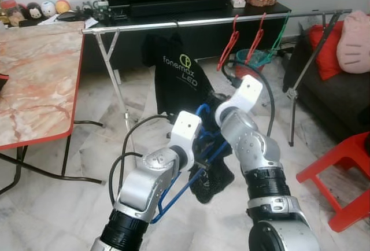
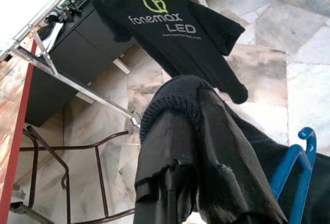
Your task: Hang hanger
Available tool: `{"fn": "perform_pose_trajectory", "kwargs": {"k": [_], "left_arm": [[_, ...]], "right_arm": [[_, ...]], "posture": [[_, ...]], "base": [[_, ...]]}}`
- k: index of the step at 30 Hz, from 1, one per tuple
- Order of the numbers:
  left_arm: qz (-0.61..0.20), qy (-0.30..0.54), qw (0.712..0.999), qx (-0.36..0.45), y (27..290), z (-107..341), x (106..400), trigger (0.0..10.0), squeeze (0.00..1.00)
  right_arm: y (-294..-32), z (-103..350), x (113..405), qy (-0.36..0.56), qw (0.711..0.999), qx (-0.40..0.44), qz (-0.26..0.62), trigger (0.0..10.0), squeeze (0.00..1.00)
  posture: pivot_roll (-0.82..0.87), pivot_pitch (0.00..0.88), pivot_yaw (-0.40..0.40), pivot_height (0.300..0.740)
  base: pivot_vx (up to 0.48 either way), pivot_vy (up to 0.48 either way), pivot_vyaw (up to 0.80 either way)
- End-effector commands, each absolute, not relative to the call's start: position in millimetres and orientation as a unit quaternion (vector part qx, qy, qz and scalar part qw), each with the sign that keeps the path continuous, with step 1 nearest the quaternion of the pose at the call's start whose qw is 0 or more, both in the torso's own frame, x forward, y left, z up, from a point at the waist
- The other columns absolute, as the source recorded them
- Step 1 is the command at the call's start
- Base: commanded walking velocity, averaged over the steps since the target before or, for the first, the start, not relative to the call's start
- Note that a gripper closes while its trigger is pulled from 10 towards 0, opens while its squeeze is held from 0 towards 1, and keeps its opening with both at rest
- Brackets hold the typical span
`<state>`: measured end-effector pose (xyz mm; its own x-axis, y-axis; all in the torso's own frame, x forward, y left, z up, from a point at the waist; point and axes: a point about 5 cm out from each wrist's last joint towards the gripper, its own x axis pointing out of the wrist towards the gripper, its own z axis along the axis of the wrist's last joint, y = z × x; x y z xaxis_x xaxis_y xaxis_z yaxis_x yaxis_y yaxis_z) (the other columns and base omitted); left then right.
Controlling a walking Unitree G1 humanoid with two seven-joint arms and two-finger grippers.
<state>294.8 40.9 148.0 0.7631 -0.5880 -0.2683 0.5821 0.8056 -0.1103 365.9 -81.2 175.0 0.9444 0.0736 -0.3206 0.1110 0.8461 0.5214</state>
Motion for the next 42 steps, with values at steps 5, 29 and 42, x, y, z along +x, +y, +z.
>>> {"fn": "perform_pose_trajectory", "kwargs": {"k": [5,29,42], "left_arm": [[-0.302,0.154,0.941,-0.017,38.2,150.1,295.2,10.0,0.00],[-0.089,0.172,0.978,-0.084,67.8,147.1,313.9,10.0,0.00],[-0.212,0.137,0.968,-0.008,50.9,157.9,297.8,10.0,0.00]], "right_arm": [[-25.3,196.1,358.5,0.165,0.930,0.324,0.059,10.0,0.00],[-21.4,199.0,358.5,0.163,0.926,0.334,0.060,10.0,0.00],[-40.0,185.5,364.1,0.162,0.940,0.300,0.025,10.0,0.00]], "posture": [[0.01,0.000,-0.030,0.740],[0.02,0.000,-0.030,0.740],[0.02,0.000,-0.036,0.740]], "base": [[0.000,0.000,0.00],[0.000,0.000,0.00],[0.000,0.000,0.00]]}}
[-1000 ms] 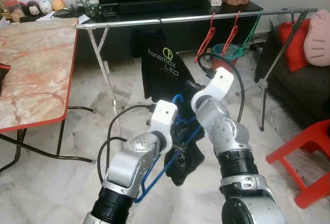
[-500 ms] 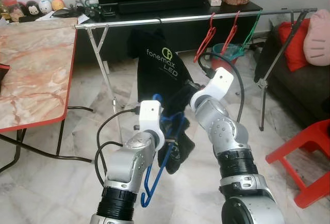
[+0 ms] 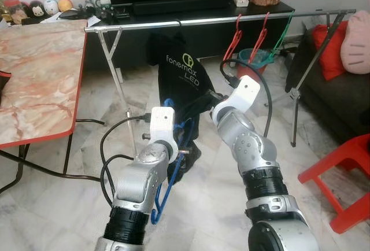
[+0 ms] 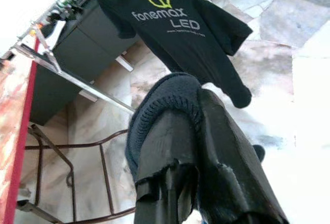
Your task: Hang hanger
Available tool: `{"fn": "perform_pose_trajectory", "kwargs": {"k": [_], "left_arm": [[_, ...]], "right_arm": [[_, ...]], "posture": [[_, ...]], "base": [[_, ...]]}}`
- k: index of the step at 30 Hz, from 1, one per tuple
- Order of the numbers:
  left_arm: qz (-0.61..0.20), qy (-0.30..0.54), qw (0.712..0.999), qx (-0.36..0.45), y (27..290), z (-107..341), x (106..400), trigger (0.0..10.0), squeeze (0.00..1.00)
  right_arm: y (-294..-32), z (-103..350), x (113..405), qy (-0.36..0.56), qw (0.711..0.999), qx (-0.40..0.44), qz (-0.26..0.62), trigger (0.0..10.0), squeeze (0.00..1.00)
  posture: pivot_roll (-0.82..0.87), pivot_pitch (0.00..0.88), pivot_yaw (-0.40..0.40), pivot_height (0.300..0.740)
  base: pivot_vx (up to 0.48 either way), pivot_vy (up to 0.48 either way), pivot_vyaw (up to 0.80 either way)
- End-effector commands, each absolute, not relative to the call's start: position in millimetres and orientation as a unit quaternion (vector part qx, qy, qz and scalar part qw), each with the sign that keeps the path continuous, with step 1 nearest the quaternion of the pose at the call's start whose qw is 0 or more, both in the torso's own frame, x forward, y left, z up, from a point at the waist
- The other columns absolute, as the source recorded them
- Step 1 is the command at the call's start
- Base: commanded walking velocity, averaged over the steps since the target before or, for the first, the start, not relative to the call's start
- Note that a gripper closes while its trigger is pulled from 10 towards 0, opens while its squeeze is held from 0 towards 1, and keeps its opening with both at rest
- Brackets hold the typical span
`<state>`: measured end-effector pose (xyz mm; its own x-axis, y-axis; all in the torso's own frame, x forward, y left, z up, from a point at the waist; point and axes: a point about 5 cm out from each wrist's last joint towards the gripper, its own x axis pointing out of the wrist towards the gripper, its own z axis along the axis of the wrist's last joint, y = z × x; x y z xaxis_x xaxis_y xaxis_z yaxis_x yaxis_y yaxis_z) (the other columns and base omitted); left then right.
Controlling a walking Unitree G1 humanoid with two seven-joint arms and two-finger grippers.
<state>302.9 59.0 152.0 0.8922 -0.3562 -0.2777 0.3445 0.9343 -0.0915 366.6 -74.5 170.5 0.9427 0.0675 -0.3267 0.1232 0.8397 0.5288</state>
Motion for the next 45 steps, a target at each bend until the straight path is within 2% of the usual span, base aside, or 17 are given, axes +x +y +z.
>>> {"fn": "perform_pose_trajectory", "kwargs": {"k": [1,8,26,34,40,45], "left_arm": [[-0.212,0.137,0.967,-0.004,51.7,157.2,296.5,10.0,0.00],[-0.180,0.138,0.974,0.031,66.0,153.6,297.4,10.0,0.00],[-0.129,0.187,0.965,0.133,93.2,144.0,295.6,10.0,0.00],[-0.175,0.188,0.951,0.171,88.5,147.6,290.0,10.0,0.00],[-0.153,0.149,0.964,0.157,88.0,158.0,295.2,10.0,0.00],[-0.172,0.114,0.965,0.160,82.8,171.4,294.8,10.0,0.00]], "right_arm": [[-44.2,184.7,365.4,0.161,0.940,0.300,0.019,10.0,0.00],[-73.3,178.4,370.6,0.152,0.949,0.277,-0.019,10.0,0.00],[-85.6,172.9,372.2,0.148,0.953,0.260,-0.045,10.0,0.00],[-95.9,166.5,373.9,0.147,0.958,0.239,-0.067,10.0,0.00],[-97.6,166.3,373.9,0.147,0.959,0.232,-0.067,10.0,0.00],[-100.3,161.4,373.1,0.148,0.966,0.204,-0.062,10.0,0.00]], "posture": [[0.02,0.000,-0.036,0.740],[0.02,0.000,-0.034,0.740],[0.02,0.000,-0.029,0.740],[0.02,0.000,-0.032,0.740],[0.02,0.000,-0.032,0.740],[0.03,0.000,-0.033,0.740]], "base": [[0.000,0.000,0.00],[0.000,0.000,0.00],[0.000,0.000,0.00],[0.000,0.000,0.00],[0.000,0.000,0.00],[0.000,0.000,0.00]]}}
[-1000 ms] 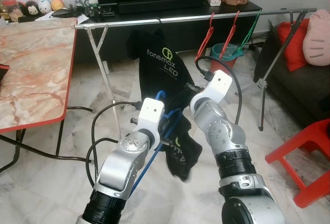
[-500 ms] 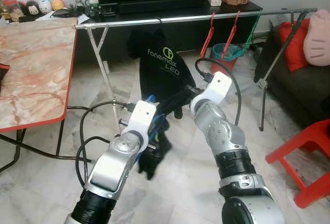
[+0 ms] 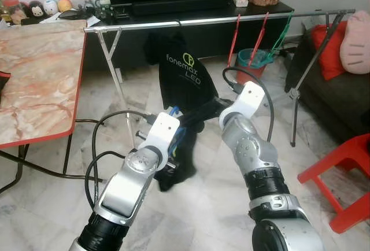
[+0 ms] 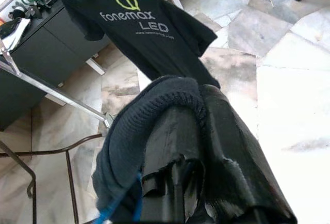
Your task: Hang hanger
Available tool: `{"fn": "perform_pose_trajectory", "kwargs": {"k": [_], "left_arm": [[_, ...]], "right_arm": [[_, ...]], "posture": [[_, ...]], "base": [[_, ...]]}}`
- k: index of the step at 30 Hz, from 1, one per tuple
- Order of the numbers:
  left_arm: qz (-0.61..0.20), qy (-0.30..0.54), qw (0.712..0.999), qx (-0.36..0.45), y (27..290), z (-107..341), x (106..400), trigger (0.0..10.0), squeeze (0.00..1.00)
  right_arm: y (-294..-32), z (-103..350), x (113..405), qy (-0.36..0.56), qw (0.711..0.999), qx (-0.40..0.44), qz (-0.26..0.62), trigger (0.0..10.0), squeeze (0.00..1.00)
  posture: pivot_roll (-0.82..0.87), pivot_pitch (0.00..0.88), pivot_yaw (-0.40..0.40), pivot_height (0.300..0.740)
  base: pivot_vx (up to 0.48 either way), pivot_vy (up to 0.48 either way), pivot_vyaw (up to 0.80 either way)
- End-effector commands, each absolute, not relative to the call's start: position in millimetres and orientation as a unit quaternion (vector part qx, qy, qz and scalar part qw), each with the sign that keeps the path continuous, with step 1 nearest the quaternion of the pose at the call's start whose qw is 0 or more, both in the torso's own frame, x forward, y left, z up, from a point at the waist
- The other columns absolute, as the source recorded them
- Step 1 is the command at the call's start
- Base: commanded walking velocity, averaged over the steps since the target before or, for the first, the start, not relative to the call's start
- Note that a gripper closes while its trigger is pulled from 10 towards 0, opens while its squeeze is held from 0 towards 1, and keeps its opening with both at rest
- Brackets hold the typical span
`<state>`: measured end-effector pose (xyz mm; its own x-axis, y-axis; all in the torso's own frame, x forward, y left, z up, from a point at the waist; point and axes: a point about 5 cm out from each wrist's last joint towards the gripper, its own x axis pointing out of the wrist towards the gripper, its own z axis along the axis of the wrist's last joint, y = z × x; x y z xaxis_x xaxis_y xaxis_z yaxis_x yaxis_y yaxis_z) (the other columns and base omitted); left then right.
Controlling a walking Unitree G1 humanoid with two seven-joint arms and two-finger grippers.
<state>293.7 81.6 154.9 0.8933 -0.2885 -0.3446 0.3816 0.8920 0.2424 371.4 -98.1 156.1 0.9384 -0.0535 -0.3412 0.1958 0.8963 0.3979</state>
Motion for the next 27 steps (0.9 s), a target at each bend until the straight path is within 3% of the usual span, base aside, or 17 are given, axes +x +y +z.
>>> {"fn": "perform_pose_trajectory", "kwargs": {"k": [1,11,17,20,27], "left_arm": [[-0.172,0.114,0.965,0.160,82.8,171.4,294.8,10.0,0.00],[-0.201,0.101,0.959,0.172,74.6,177.3,289.7,10.0,0.00],[-0.252,0.071,0.956,0.129,61.8,182.4,286.7,10.0,0.00],[-0.303,0.064,0.942,0.129,51.8,180.9,278.2,10.0,0.00],[-0.305,0.073,0.941,0.124,49.4,174.8,277.2,10.0,0.00]], "right_arm": [[-100.3,161.4,373.1,0.148,0.966,0.204,-0.062,10.0,0.00],[-109.2,152.2,372.6,0.153,0.972,0.167,-0.063,10.0,0.00],[-97.3,148.5,369.3,0.171,0.969,0.176,-0.026,10.0,0.00],[-89.1,148.8,368.3,0.184,0.963,0.196,-0.006,10.0,0.00],[-75.9,159.1,364.8,0.181,0.960,0.211,0.016,10.0,0.00]], "posture": [[0.03,0.000,-0.033,0.740],[0.03,0.000,-0.033,0.740],[0.03,0.000,-0.031,0.740],[0.03,0.000,-0.031,0.740],[0.02,0.000,-0.032,0.740]], "base": [[0.000,0.000,0.00],[0.000,0.000,0.00],[0.000,0.000,0.00],[0.000,0.000,0.00],[0.000,0.000,0.00]]}}
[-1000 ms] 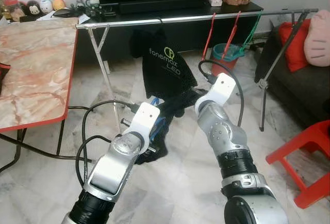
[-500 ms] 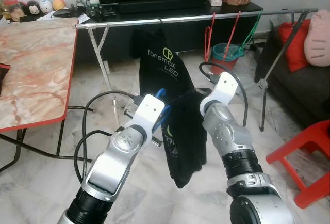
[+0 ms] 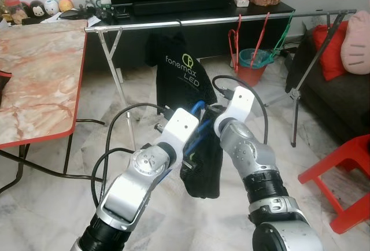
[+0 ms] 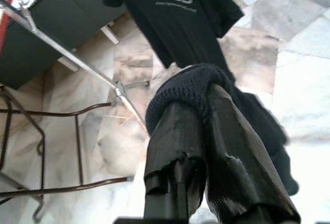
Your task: Hang hanger
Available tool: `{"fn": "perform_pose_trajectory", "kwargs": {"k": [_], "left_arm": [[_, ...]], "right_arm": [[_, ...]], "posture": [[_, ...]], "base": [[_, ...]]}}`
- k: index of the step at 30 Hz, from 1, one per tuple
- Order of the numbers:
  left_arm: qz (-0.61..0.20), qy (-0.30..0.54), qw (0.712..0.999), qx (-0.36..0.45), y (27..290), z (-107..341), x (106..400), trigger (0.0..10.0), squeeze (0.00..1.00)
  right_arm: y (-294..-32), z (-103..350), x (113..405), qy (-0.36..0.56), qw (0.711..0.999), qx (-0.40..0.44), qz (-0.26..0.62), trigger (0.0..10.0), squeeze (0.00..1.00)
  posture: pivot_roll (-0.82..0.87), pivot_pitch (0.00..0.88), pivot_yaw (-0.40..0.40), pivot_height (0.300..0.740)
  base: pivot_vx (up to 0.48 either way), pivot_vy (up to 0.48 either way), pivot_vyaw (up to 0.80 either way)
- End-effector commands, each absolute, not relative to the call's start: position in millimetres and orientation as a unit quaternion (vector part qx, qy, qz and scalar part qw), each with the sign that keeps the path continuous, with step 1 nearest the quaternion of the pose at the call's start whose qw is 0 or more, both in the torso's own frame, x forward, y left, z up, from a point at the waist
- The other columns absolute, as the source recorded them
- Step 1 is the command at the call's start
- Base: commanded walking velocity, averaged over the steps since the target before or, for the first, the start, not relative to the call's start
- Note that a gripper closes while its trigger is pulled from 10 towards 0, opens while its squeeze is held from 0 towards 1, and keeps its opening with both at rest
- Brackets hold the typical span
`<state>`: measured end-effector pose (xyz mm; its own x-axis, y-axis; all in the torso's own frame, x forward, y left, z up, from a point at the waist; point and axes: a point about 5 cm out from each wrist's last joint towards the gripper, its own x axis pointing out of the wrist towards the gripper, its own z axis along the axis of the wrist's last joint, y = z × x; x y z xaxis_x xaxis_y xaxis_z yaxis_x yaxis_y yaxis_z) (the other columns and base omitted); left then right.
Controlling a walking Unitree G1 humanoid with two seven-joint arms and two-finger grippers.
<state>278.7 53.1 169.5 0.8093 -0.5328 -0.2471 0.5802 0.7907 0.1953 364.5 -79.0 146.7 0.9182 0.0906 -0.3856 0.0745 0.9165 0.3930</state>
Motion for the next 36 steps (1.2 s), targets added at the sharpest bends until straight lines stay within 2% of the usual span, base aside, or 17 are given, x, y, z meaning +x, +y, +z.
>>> {"fn": "perform_pose_trajectory", "kwargs": {"k": [1,6,12,20,29,36], "left_arm": [[-0.303,0.073,0.942,0.124,49.8,174.6,277.8,10.0,0.00],[-0.298,0.075,0.944,0.120,52.1,172.1,281.5,10.0,0.00],[-0.333,0.093,0.930,0.126,46.5,164.1,275.2,10.0,0.00],[-0.287,0.149,0.935,0.145,57.4,147.7,282.7,10.0,0.00],[-0.163,0.165,0.962,0.142,82.2,146.1,301.6,10.0,0.00],[-0.099,0.151,0.976,0.125,91.6,152.0,311.4,10.0,0.00]], "right_arm": [[-73.8,160.1,363.9,0.181,0.960,0.214,0.018,10.0,0.00],[-57.2,163.1,355.4,0.188,0.948,0.252,0.041,10.0,0.00],[-42.9,162.7,345.2,0.205,0.940,0.265,0.065,10.0,0.00],[-30.8,162.6,331.1,0.228,0.925,0.291,0.088,10.0,0.00],[-26.4,162.6,310.6,0.246,0.919,0.294,0.093,10.0,0.00],[-26.6,164.3,303.1,0.250,0.918,0.296,0.086,10.0,0.00]], "posture": [[0.02,0.000,-0.032,0.740],[0.02,0.000,-0.033,0.740],[0.02,0.000,-0.032,0.740],[0.02,0.000,-0.033,0.740],[0.01,0.000,-0.028,0.740],[0.01,0.000,-0.027,0.740]], "base": [[0.000,0.000,0.00],[0.000,0.000,0.00],[0.000,0.000,0.00],[0.000,0.000,0.00],[0.000,0.000,0.00],[0.000,0.000,0.00]]}}
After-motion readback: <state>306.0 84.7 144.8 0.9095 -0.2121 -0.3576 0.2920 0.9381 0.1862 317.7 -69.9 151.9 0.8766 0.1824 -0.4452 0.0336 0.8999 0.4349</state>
